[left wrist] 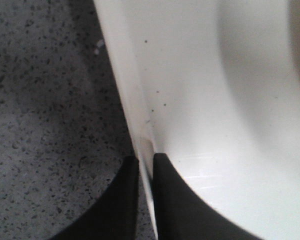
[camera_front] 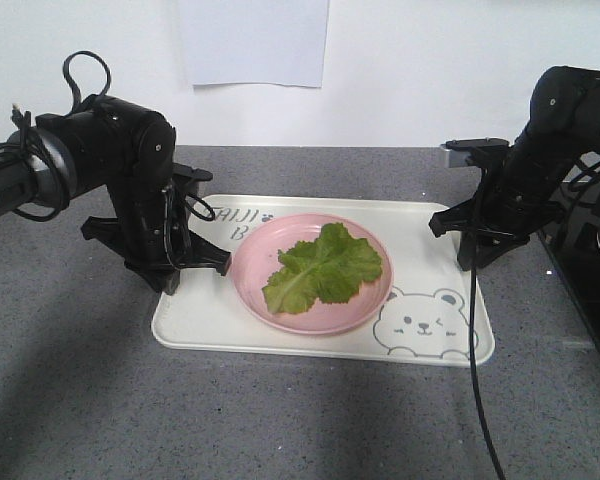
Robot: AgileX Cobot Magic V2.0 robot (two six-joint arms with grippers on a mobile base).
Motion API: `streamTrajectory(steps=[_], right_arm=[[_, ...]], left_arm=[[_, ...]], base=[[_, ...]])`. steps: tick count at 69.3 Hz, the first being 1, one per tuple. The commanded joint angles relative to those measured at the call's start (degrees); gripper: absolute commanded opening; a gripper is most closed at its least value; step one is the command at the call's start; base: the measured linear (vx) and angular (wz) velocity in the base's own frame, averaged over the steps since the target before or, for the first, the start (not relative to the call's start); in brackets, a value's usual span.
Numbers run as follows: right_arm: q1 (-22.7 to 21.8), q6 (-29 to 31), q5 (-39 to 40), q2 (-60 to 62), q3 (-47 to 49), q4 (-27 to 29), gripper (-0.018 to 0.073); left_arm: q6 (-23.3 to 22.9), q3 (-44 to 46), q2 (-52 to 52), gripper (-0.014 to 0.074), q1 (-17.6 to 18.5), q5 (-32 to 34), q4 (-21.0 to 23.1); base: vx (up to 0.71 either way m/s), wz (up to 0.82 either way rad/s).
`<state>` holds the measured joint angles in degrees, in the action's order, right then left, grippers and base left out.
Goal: Transfer vegetables to tray and serve
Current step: 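Lower the tray onto the counter with both grippers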
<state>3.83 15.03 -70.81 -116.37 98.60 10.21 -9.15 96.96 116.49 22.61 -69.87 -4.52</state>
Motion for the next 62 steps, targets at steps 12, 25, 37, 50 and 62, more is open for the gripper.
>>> streamTrajectory(steps=[12, 25, 37, 50, 62], right_arm=[[0.19, 0.17, -2.69, 3.30, 1.62, -0.44, 0.0382], [0.13, 0.06, -2.69, 3.30, 1.62, -0.79, 0.0403], [0.13, 0.00, -2.64, 3.30, 1.62, -0.93, 0.0403], [0.01, -0.06, -2.31, 3.71, 1.62, -0.98, 0.0403], [0.01, -0.98, -0.75, 5.77, 1.62, -0.98, 0.0403]], left_arm=[[1.57, 1.59, -2.62, 0.0108, 0.37, -1.79, -0.10], [1.33, 1.59, -2.62, 0.0237, 0.37, -1.79, -0.29], [0.77, 1.59, -2.74, 0.0338, 0.37, -1.79, -0.67], [0.77, 1.73, -3.64, 0.0378, 0.37, -1.79, -0.98], [0.77, 1.73, -6.04, 0.0378, 0.37, -1.79, -3.31]], base=[[0.00, 0.00], [0.00, 0.00], [0.00, 0.00], [0.00, 0.00], [0.00, 0.00]])
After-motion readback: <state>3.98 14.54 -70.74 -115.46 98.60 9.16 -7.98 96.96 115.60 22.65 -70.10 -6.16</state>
